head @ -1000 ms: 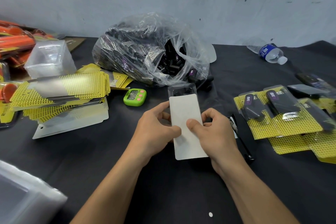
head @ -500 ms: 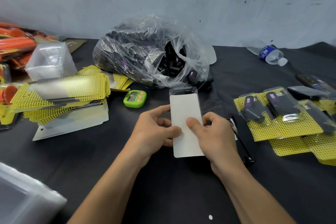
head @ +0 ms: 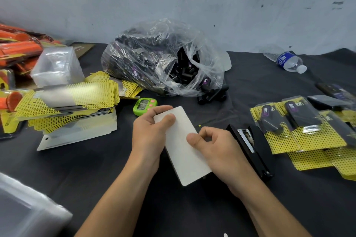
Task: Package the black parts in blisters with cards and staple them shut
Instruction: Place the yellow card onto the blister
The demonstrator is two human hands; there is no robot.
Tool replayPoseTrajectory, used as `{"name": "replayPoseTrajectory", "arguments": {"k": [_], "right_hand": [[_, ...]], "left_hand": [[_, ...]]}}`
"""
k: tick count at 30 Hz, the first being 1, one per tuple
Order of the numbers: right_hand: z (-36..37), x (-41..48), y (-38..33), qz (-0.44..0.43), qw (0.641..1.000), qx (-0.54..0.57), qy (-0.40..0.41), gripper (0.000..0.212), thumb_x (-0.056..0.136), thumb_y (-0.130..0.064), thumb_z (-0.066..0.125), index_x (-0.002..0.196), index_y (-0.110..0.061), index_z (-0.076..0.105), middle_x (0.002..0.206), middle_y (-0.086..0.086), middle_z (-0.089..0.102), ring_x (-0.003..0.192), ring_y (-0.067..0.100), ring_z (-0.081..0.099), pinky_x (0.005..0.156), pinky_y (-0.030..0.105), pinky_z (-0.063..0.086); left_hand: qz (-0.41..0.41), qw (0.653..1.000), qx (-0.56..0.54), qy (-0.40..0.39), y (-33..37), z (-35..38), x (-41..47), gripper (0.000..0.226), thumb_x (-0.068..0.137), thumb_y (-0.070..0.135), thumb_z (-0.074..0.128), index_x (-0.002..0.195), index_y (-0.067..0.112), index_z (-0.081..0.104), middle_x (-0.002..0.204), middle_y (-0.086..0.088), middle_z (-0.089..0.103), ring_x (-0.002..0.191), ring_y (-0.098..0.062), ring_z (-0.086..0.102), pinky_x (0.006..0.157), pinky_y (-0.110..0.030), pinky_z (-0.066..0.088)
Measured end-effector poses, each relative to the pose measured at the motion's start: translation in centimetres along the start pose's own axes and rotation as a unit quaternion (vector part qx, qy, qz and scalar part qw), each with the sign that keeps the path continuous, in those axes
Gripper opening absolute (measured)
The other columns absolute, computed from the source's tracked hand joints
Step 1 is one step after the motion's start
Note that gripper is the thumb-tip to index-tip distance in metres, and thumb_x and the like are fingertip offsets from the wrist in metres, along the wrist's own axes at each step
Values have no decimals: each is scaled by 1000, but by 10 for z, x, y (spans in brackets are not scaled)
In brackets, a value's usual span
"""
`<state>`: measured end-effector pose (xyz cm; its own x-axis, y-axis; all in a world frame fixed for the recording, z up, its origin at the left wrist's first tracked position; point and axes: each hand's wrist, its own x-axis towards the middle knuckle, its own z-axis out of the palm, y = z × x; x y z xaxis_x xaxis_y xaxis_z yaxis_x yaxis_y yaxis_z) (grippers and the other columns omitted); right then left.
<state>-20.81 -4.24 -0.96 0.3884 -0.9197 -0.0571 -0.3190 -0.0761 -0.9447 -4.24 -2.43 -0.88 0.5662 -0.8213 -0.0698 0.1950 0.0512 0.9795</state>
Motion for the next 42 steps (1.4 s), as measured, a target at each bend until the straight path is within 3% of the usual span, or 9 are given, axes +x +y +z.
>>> {"name": "replayPoseTrajectory", "arguments": {"k": [7,15,20,23,26,30,34,38,42], "right_hand": [[-7,0,1,43,992,88,-74,12,91,-2,67,94,-10,59,66,7,66,56,14,56,45,24,38],[1,-2,2,11,998,65,-12,13,84,-14,72,83,-20,61,69,18,69,59,20,58,59,36,43],[7,-9,-2,-178,953,-118,213,23,88,-13,69,80,-26,52,62,-3,59,53,11,52,50,24,40],[12,-13,-7,-243,907,-264,223,28,85,-15,74,82,-27,48,60,-8,53,57,13,52,53,31,44],[22,-18,-13,-272,893,-321,158,32,73,-16,77,80,-28,48,64,-5,53,63,22,53,57,34,42],[33,-25,-12,-236,939,-241,63,24,75,-46,73,78,-27,59,74,-12,62,70,12,54,69,29,46],[26,-24,-13,-194,940,-188,209,38,85,-59,62,71,-27,47,67,-11,54,66,9,53,58,29,42],[12,-20,-15,-63,995,-30,64,18,92,-45,67,92,-29,60,85,-10,70,73,8,65,62,26,51],[11,-17,-15,-11,988,148,-41,24,103,-15,59,81,-8,69,71,5,68,55,21,58,48,27,38]], "left_hand": [[-3,998,-56,23,5,-4,1,21,90,4,72,86,23,81,82,10,75,73,-11,67,65,-31,57],[-37,992,-112,48,6,-8,3,18,89,5,74,88,21,84,115,-5,76,113,-21,68,103,-52,51],[20,999,17,-22,-6,8,-4,67,85,30,81,145,30,51,136,6,65,113,-6,69,93,-38,58],[-67,983,-50,-161,-7,19,-12,52,82,41,73,130,29,56,119,5,72,106,-15,72,73,-30,60],[-135,967,-175,-126,-2,21,-10,51,79,38,82,122,25,60,112,-5,70,102,-23,70,84,-37,61],[-127,937,-306,-114,9,8,-3,43,98,27,60,140,20,61,110,-15,71,95,-26,73,93,-49,60],[-107,887,-387,-226,13,-7,-1,58,85,14,53,143,12,60,101,-10,66,89,-24,67,94,-42,59],[-96,846,-408,-330,13,-13,0,64,73,11,61,137,5,63,103,-7,62,92,-20,61,92,-36,56],[-63,861,-365,-350,13,-15,-2,73,61,12,76,134,7,67,123,-10,72,113,-23,70,100,-41,56]]}}
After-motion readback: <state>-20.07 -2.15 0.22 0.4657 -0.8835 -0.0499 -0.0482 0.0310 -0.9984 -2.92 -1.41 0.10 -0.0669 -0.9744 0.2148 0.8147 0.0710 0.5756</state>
